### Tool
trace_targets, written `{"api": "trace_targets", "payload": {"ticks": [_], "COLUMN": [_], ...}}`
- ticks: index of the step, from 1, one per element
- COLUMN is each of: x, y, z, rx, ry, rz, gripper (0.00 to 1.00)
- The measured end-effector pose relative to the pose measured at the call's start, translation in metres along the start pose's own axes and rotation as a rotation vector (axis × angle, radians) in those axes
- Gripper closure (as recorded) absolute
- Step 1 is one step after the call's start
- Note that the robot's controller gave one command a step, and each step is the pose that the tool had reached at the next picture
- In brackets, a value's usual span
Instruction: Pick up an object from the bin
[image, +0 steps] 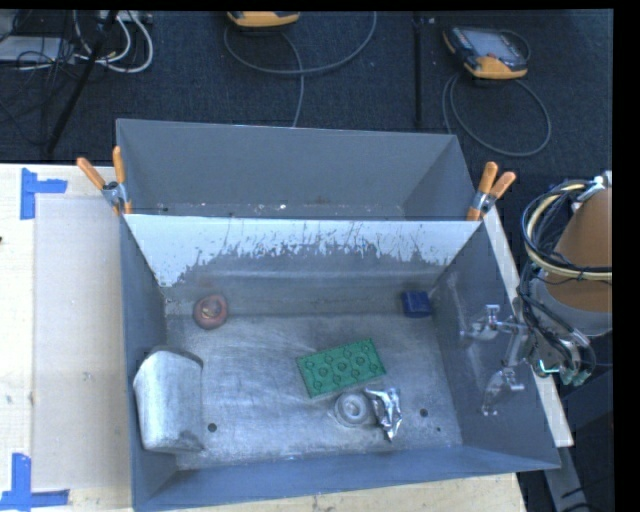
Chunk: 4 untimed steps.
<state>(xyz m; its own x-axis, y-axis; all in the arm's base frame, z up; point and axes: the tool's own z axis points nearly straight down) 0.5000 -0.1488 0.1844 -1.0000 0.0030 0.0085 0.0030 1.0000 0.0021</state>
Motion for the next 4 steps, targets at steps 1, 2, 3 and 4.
{"api": "trace_targets", "payload": {"ticks": [1,2,3,4], "x": [-0.011,-0.009,-0.009,-0.036], "y": [0.07,0.16,0.158,0.136], "z": [0.115,0.113,0.111,-0.037], "rx": [0.003,0.002,0.004,0.007], "ry": [-0.01,-0.01,-0.004,-0.016], "rz": [-0.16,-0.373,-0.373,-0.566], "gripper": [0.0,0.0,1.0,1.0]}}
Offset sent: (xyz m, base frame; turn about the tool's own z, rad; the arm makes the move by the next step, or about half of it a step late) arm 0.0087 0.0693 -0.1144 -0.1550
